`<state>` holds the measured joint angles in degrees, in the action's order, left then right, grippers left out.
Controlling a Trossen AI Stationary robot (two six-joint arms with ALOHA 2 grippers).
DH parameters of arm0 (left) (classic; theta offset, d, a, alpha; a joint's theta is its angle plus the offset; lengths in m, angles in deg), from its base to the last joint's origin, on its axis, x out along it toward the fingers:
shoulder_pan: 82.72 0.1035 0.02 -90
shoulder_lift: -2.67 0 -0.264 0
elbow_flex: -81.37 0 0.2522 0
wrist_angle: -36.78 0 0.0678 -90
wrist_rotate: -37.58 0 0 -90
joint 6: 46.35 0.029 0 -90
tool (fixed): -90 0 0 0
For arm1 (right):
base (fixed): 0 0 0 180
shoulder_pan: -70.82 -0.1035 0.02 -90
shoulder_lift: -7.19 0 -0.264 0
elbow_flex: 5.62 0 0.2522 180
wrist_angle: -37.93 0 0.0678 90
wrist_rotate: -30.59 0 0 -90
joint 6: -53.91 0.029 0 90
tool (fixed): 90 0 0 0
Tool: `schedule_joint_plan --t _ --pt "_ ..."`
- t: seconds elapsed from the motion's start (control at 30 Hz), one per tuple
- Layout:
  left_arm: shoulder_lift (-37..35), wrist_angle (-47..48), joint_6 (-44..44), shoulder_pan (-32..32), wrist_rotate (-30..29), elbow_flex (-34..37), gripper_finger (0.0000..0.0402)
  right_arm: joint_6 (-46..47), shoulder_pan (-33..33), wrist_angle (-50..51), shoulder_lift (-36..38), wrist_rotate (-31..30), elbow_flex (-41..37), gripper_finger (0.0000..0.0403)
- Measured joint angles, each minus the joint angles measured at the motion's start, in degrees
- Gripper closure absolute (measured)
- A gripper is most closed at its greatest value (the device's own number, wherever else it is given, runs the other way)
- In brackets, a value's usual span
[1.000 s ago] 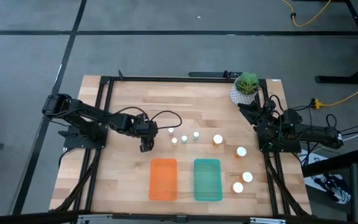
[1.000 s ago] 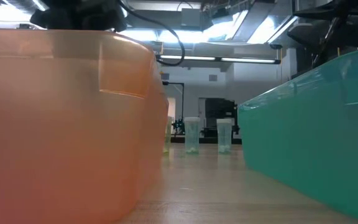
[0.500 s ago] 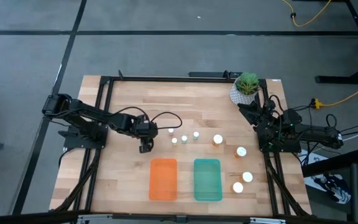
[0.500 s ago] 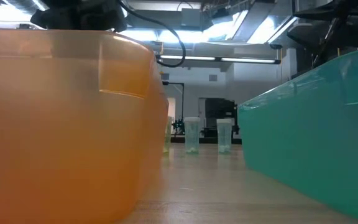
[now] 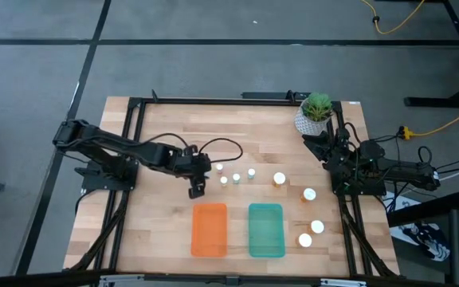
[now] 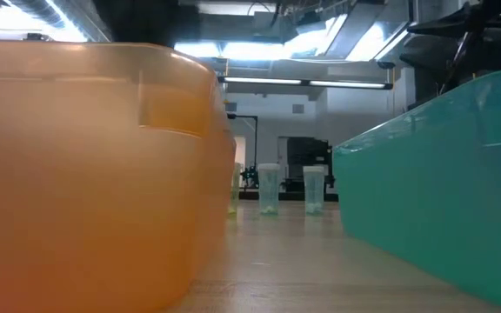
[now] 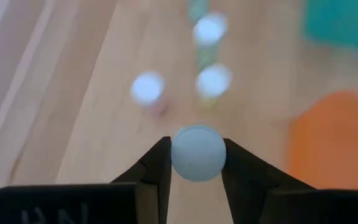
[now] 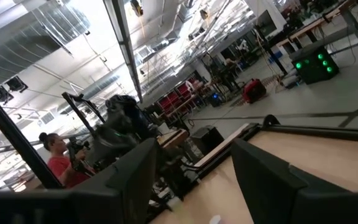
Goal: Pick and place medicine bottles into bin by pill shape (circle, oval)
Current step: Put the left small yellow pill bottle into the orange bin
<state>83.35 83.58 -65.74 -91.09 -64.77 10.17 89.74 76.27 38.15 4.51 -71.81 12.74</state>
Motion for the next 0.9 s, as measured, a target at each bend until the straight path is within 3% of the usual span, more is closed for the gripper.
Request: schedule_joint_plan --t 0.27,0.57,0.73,0.9 --pt "-0.02 1.75 -1.28 -9.08 2.52 -9.76 0.0301 0.00 -0.02 0.04 0.00 0.43 0.01 0.0190" --pt "5.20 2.14 -11.82 -18.57 0.14 -10.33 0.0301 1.44 0.00 1.17 -0.07 4.99 0.04 0.0190" --pt "11.29 0.41 -16.86 -21.37 -1.14 -10.35 0.0301 1.39 -0.01 3.03 -0.43 5.48 0.00 0.0190" --pt "16.29 0.94 -18.04 -22.60 -6.11 -10.33 0.0301 1.55 -0.02 3.10 -0.48 5.64 0.00 0.0190"
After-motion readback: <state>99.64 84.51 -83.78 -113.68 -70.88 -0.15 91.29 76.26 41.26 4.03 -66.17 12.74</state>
